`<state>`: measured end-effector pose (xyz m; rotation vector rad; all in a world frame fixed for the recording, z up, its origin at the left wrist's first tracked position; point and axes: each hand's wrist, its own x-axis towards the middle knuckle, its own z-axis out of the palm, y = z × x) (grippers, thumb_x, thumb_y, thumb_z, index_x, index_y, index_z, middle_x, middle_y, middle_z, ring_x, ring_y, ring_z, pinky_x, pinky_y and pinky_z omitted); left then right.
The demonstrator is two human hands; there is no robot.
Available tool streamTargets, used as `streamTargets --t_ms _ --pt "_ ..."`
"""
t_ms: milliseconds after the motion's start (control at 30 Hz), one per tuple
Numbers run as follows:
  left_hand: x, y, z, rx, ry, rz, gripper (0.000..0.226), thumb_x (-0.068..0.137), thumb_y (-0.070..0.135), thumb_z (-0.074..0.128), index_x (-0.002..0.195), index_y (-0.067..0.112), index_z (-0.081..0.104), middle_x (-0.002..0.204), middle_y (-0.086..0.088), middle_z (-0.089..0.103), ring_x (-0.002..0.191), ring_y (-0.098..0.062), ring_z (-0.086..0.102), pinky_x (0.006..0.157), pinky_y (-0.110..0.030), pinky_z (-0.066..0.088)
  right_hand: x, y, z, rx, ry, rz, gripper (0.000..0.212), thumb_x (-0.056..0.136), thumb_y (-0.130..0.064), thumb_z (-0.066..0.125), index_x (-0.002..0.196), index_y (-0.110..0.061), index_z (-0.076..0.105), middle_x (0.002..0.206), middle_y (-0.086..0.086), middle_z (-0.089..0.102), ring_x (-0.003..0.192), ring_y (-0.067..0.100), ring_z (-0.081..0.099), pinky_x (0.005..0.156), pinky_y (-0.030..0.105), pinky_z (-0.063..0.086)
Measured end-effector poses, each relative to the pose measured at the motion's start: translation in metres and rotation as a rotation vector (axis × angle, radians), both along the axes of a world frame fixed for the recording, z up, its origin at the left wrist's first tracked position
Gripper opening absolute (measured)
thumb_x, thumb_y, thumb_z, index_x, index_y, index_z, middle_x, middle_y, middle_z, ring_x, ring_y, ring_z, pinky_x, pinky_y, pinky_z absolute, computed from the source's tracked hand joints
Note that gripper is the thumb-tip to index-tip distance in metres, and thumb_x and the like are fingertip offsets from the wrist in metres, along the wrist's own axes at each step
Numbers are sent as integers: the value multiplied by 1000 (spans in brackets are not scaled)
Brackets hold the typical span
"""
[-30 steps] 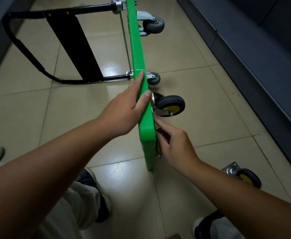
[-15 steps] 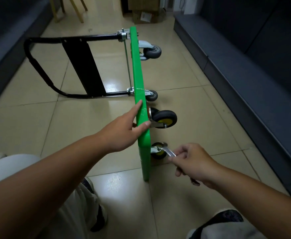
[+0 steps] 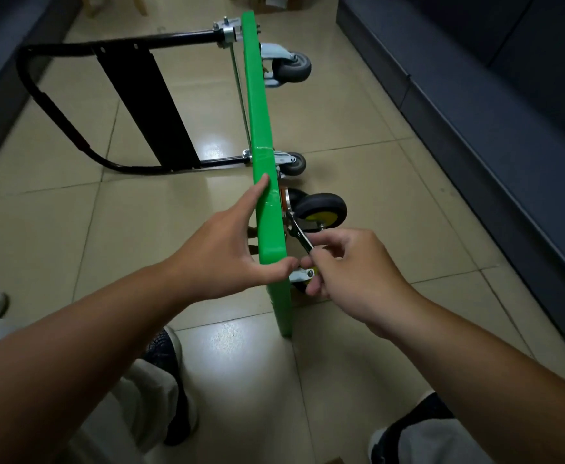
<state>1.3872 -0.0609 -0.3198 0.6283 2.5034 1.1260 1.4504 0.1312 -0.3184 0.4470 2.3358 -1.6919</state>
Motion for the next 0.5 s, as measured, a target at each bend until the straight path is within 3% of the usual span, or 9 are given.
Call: streamTargets --t_ms 67,167,333,500 --pt "1 0 0 21 15 11 128 57 72 75 160 45 4 145 13 50 117 -10 64 94 -37 58 -3 -4 -1 -61 -18 9 30 102 -11 53 131 -18 60 72 3 71 48 4 62 49 18 47" --pt "-2 -6 1 27 32 14 126 57 69 75 160 44 7 135 23 53 110 -3 66 94 -34 58 -5 -13 -1 -155 2 9 35 101 -11 57 135 -12 59 64 9 72 55 14 66 66 30 54" --pt "-8 -19 2 -8 44 -2 124 59 66 76 160 46 6 133 23 58 106 5 66 94 -27 57 -12 -27 3 -192 51 54 23 99 -15 61 121 -15 70 88 5 76 66 19 73 66 40 62" --pt "-10 -23 2 -74 76 -54 120 66 72 71 159 47 0 149 17 50 115 2 62 97 -19 51 -19 -28 -6 -186 26 43 20 99 -13 62 116 -11 71 90 7 77 61 24 73 63 40 63"
